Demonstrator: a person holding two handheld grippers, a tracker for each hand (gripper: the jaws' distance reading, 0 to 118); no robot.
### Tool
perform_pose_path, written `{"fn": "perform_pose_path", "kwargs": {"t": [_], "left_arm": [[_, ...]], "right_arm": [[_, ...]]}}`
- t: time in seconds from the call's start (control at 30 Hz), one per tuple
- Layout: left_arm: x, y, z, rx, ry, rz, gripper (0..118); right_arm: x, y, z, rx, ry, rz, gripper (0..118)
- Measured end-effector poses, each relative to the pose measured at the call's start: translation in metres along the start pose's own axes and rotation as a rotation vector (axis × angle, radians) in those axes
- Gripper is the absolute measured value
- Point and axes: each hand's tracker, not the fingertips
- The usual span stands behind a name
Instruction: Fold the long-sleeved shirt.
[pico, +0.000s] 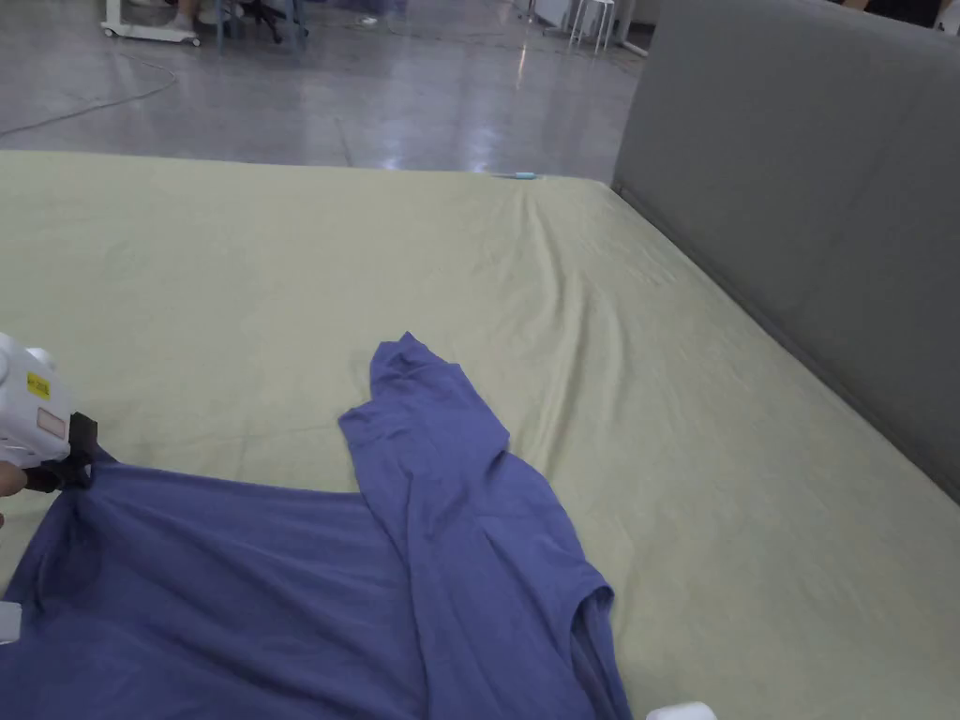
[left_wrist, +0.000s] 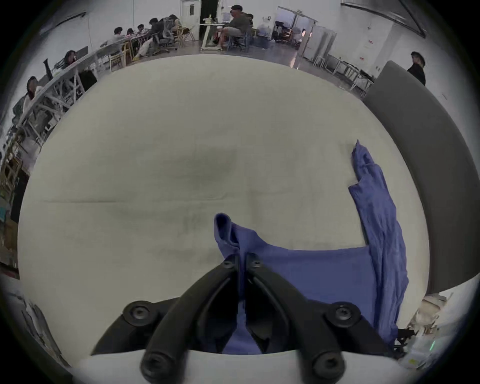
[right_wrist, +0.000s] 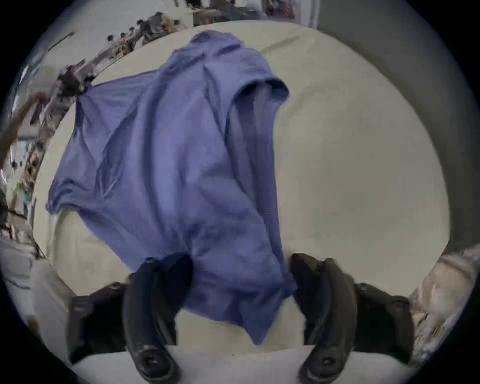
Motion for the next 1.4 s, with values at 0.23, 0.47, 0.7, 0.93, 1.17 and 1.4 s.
{"fn": "perform_pose_path", "kwargs": {"t": [0.23, 0.47, 0.7, 0.93, 1.17, 1.4], "left_arm": [[-0.008, -0.014, 0.071, 0.037, -0.114, 0.053, 0], [-0.027, -0.015, 0.202, 0.139, -0.225, 0.076, 0], [-0.049, 0.024, 0.331, 0.318, -0.244, 0.168, 0], [-0.061, 0.093, 0.429, 0.519, -0.265, 0.245, 0], [-0.041, 0.163, 0.479, 0.638, -0.189, 0.220, 0], [-0.029, 0.203, 0.496, 0.697, -0.218, 0.257, 0]], "right_arm": [[-0.006, 0.007, 0.071, 0.125, 0.086, -0.018, 5], [0.022, 0.067, 0.216, 0.446, 0.016, 0.048, 5], [0.053, 0.189, 0.326, 0.654, -0.085, 0.052, 5], [0.049, 0.314, 0.419, 0.762, -0.132, 0.051, 5], [0.039, 0.425, 0.480, 0.819, -0.160, 0.032, 5], [0.053, 0.488, 0.508, 0.854, -0.126, -0.090, 5]]}}
